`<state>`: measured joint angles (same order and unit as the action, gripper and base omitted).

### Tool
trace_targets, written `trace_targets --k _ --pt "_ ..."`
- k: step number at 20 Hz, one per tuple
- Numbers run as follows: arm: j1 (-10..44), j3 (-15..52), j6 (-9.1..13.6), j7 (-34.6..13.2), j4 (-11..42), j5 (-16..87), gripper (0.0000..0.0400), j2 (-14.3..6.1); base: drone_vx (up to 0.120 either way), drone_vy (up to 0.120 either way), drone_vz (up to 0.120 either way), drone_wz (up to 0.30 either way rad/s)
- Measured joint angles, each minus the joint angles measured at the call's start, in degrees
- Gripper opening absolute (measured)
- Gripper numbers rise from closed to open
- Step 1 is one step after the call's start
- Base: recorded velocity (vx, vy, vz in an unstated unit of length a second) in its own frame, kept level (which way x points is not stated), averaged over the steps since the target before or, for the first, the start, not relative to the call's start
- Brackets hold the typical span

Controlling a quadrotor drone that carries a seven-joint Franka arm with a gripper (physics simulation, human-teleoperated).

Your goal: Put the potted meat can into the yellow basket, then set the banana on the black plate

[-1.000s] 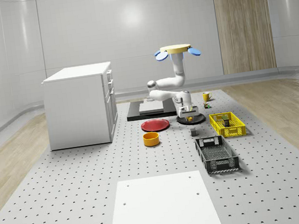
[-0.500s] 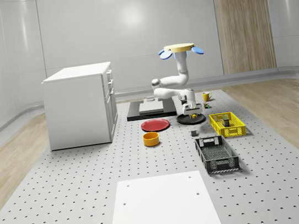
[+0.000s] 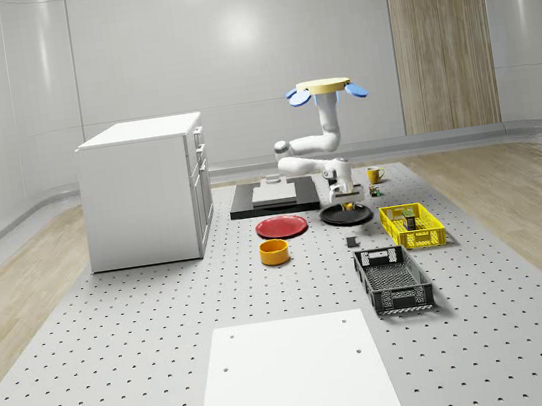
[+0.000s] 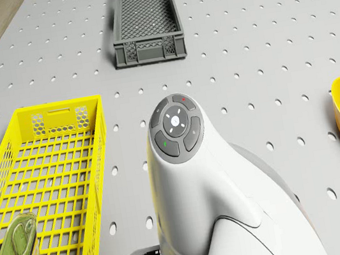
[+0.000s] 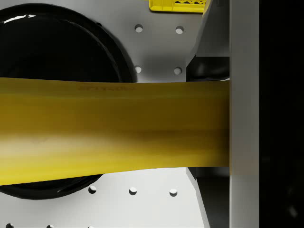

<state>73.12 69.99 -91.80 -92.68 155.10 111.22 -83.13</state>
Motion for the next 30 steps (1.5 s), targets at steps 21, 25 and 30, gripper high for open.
trace_targets --k 21,25,30 --pt "-0.02 0.00 0.04 0.01 0.00 0.02 0.0189 0.04 -0.120 0.011 -0.040 0.000" --pt "-0.02 0.00 0.05 0.02 0.00 0.02 0.0189 0.05 -0.120 0.000 -0.080 0.000" --pt "0.09 -0.81 -0.34 0.09 -0.30 0.77 0.0189 0.10 -0.032 0.000 0.000 0.000"
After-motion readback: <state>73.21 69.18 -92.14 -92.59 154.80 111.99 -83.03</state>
